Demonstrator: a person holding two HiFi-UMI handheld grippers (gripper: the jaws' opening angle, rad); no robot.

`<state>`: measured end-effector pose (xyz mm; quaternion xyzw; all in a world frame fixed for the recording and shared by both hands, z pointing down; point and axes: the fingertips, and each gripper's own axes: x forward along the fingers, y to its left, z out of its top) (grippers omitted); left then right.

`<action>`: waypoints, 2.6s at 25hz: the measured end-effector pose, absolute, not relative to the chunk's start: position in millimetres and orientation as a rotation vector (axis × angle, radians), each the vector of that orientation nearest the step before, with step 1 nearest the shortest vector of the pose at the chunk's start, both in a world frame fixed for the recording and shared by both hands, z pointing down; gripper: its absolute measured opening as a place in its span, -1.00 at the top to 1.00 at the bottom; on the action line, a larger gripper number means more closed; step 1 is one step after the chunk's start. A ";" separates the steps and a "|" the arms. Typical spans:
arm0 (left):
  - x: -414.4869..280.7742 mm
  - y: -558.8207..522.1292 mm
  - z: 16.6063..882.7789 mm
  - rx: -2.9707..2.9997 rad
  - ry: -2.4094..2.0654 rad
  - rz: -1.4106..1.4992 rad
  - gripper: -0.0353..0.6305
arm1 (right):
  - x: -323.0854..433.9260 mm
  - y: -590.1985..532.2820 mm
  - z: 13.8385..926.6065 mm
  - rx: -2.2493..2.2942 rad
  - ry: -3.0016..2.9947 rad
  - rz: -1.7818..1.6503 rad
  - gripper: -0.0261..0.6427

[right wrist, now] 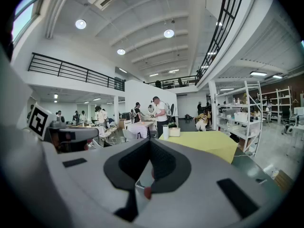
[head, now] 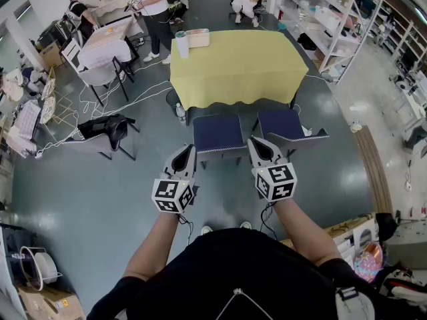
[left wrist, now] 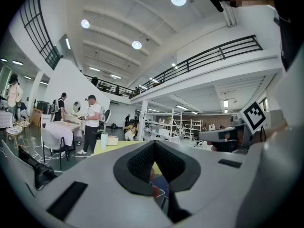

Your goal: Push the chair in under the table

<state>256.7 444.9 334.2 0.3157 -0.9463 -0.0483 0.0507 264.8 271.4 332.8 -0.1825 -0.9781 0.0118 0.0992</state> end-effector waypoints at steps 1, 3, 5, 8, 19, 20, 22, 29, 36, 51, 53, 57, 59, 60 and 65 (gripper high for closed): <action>256.1 446.0 334.4 0.961 -2.881 -0.147 0.87 | 264.3 272.2 333.2 -0.539 -2.892 0.034 0.88; 255.0 447.9 335.1 0.960 -2.882 -0.146 0.87 | 263.5 273.6 334.3 -0.538 -2.890 0.035 0.88; 253.9 449.1 336.4 0.961 -2.880 -0.147 0.87 | 263.0 274.5 336.3 -0.537 -2.885 0.043 0.88; 252.6 451.9 339.6 0.966 -2.874 -0.148 0.87 | 262.3 276.3 338.5 -0.524 -2.885 0.057 0.88; 249.6 474.4 349.6 1.006 -2.840 -0.168 0.87 | 262.8 293.2 347.0 -0.445 -2.894 0.103 0.88; 249.7 477.5 350.7 1.013 -2.836 -0.169 0.87 | 263.4 295.7 348.0 -0.433 -2.895 0.108 0.88; 250.8 482.6 353.0 1.031 -2.827 -0.170 0.87 | 266.3 299.9 350.3 -0.407 -2.898 0.114 0.88; 253.4 496.6 363.3 1.075 -2.799 -0.196 0.87 | 276.9 317.4 359.9 -0.358 -2.896 0.077 0.88; 251.0 504.7 382.4 1.081 -2.763 -0.213 0.87 | 287.1 324.7 374.9 -0.315 -2.872 0.057 0.88; 200.8 468.2 396.6 1.048 -2.747 -0.157 0.87 | 225.8 285.3 391.5 -0.333 -2.855 0.122 0.88; 187.0 458.8 395.6 1.033 -2.755 -0.144 0.87 | 209.8 275.9 392.3 -0.355 -2.853 0.130 0.88; 154.0 443.3 396.0 0.991 -2.775 -0.124 0.87 | 171.8 261.3 397.2 -0.405 -2.839 0.145 0.88; 137.6 434.4 397.5 0.969 -2.782 -0.115 0.87 | 151.0 253.5 399.5 -0.435 -2.830 0.148 0.88; 130.0 429.6 398.9 0.955 -2.785 -0.110 0.87 | 140.9 249.0 400.4 -0.453 -2.825 0.149 0.88; 93.9 407.5 408.2 0.871 -2.786 -0.078 0.87 | 94.9 224.9 405.7 -0.534 -2.796 0.152 0.88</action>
